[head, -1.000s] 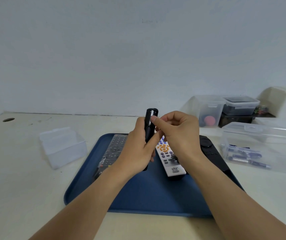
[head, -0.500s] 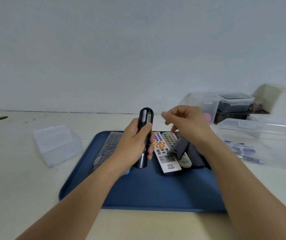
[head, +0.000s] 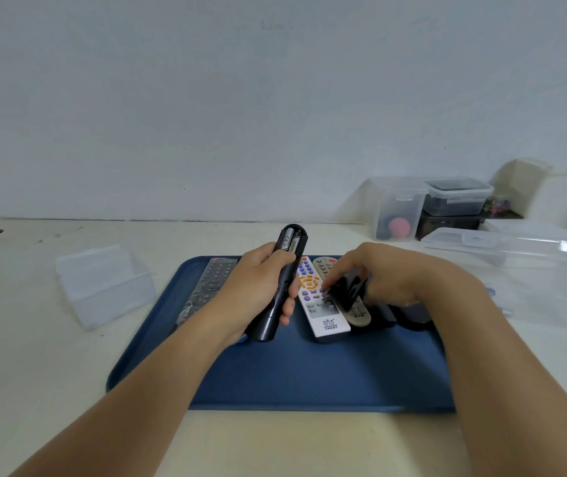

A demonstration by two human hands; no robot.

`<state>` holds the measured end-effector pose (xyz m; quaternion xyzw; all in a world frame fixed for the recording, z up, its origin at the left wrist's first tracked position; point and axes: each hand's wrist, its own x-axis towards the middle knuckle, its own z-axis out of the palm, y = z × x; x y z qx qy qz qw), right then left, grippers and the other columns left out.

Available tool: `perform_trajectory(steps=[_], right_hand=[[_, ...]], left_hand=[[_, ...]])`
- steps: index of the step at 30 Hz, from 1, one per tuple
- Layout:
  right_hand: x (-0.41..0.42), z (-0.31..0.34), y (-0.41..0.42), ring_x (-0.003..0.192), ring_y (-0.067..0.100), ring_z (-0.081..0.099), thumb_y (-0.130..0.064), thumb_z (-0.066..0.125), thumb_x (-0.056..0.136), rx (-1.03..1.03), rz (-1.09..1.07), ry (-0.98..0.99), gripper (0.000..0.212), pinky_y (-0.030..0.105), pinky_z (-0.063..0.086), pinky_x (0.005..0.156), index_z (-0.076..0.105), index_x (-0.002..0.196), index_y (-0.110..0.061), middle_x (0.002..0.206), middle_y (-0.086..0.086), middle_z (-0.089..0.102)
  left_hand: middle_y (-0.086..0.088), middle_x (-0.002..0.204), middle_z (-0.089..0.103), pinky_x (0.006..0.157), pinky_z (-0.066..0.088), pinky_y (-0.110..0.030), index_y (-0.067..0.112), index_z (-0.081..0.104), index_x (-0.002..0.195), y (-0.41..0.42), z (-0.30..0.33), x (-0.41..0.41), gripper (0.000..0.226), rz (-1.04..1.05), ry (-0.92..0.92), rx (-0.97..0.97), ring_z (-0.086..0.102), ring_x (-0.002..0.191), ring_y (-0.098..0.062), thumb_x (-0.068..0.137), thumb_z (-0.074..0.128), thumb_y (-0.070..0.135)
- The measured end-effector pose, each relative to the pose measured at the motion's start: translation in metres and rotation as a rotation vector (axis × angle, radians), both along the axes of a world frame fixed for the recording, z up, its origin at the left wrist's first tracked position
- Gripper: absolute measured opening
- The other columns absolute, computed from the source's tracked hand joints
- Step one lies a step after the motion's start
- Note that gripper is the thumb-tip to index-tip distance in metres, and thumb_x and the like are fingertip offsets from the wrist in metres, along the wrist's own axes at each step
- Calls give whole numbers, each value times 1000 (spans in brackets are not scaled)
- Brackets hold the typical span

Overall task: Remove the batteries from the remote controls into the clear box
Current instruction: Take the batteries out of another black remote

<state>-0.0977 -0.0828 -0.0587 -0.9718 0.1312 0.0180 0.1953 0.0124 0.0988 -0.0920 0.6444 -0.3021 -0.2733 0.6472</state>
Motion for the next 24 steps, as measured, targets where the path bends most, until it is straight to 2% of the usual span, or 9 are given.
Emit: perform_trajectory(steps=[2,5,11,13,15,17,19,21,24], right_hand=[[2,-1,0,89,13,65,14,43,68,2,-3,-29,75,31,58,75,72,91,-52,101,-14,67],[5,-2,-1,76,4,59,14,50,70,5,-6,-59,66,20,47,60,69,80,-48,91,-11,65],[-3,5,-8,58,-5,54,-1,86,66,41,-41,-174,38,9,38,50,68,83,-30,65,-19,59],[-8,13,-11,60,-1,52,-4,86,69,95,-28,-253,30,10,39,58,69,77,-28,69,-18,66],[-14,20,-16,62,10,49,-4,83,74,180,0,-359,26,24,42,64,70,77,-26,72,-15,70],[-18,27,-16,63,6,51,-5,79,81,266,42,-512,23,25,44,65,74,85,-27,79,-12,72],[-16,29,-8,79,5,65,-6,70,90,421,108,-631,23,20,52,76,76,101,-25,94,-5,75],[-11,25,1,97,21,71,-5,62,96,599,173,-633,25,26,57,89,74,113,-18,103,8,76],[-3,15,8,86,26,70,-9,64,95,688,191,-511,23,29,60,68,75,113,-20,97,11,71]], left_hand=[[-7,61,59,40,43,-26,16,52,86,0,0,0,20,-14,8,13,49,42,-20,104,48,23],[-7,61,59,40,43,-26,16,53,89,0,0,0,18,-19,15,18,49,42,-19,104,48,23],[-11,65,61,41,44,-27,8,56,103,0,0,0,29,-28,91,-15,50,43,-21,106,42,33],[-12,67,62,41,44,-27,5,57,109,0,0,1,34,-25,103,-16,50,43,-21,106,39,34],[-11,68,62,42,43,-27,4,56,113,0,0,3,35,-27,90,-15,50,44,-21,107,39,34],[-11,70,64,42,44,-27,2,55,119,0,1,3,38,-29,109,-21,51,46,-20,107,41,35],[-10,72,64,42,44,-27,5,60,123,0,1,4,42,-59,192,-51,51,49,-19,107,40,38],[-10,74,62,43,43,-27,7,64,118,1,3,4,42,-125,307,-98,50,52,-18,107,35,36],[-10,77,63,44,41,-26,2,62,113,2,6,4,36,-180,429,-141,49,55,-18,101,37,25]])
